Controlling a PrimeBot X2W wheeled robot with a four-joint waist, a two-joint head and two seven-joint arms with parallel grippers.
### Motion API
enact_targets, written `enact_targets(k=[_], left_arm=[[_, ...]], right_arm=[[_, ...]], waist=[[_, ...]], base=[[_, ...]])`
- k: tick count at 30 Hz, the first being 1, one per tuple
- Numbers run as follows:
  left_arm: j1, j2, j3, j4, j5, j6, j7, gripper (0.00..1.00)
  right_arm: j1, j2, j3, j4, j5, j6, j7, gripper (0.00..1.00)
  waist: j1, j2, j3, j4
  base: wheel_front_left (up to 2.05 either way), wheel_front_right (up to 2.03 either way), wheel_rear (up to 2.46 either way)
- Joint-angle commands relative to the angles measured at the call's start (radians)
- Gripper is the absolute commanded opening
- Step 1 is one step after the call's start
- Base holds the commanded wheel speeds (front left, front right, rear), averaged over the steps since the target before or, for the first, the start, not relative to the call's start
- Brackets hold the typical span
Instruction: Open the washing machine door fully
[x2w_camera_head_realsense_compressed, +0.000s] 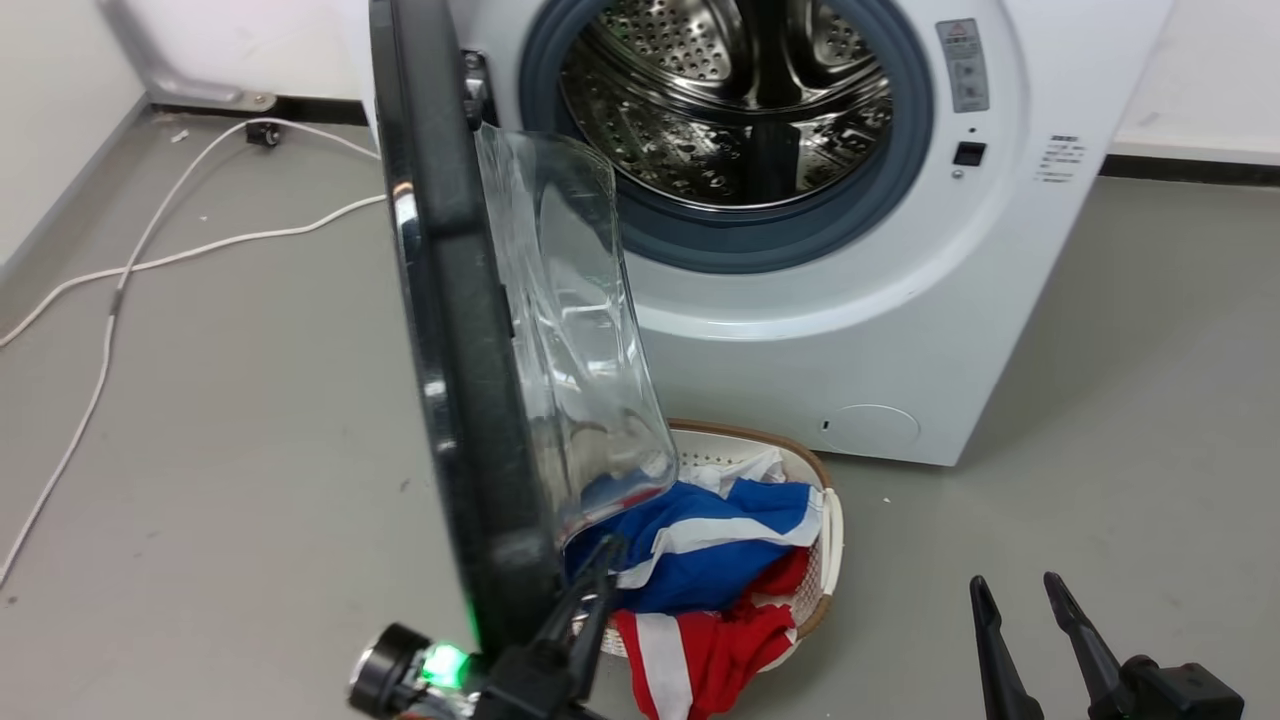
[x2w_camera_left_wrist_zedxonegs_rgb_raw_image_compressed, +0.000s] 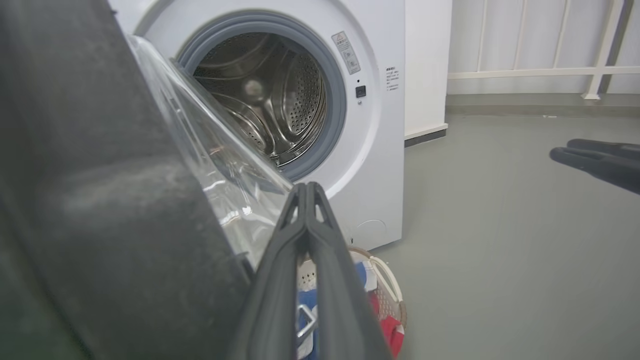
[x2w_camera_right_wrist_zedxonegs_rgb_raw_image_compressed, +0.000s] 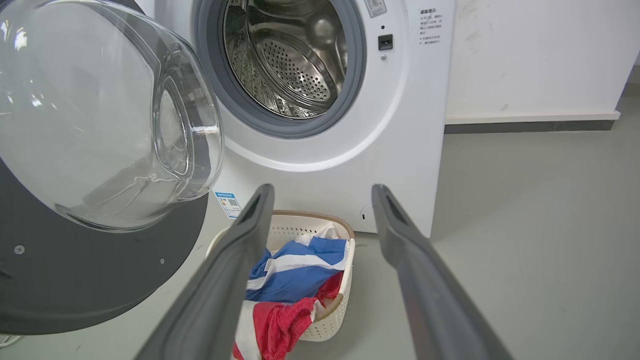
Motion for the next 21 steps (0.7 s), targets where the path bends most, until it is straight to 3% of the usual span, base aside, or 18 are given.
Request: enact_targets(k=[1, 8, 21], left_arm=[[0.010, 0.028, 0.035, -0.010, -0.007, 0.023, 0.010, 0.00], [0.074, 0.077, 0.098, -0.066, -0.033, 0.071, 0.029, 0.00], [0.115, 0.159, 0.300, -0.064, -0.112, 0.159, 0.005, 0.00]], right_arm=[[0.009, 0.002, -0.003, -0.003, 0.001, 0.000, -0.002, 1.00], [0.009, 0.002, -0.007, -0.004, 0.001, 0.000, -0.002, 1.00], [-0.009, 0.002, -0.009, -0.005, -0.010, 0.000, -0.002, 1.00]], waist=[[0.0000, 0.0000, 0.002, 0.013], [0.0000, 0.0000, 0.006, 0.049], [0.0000, 0.0000, 0.036, 0.079]], base=[[0.00, 0.00, 0.00], [0.00, 0.00, 0.00], [0.00, 0.00, 0.00]])
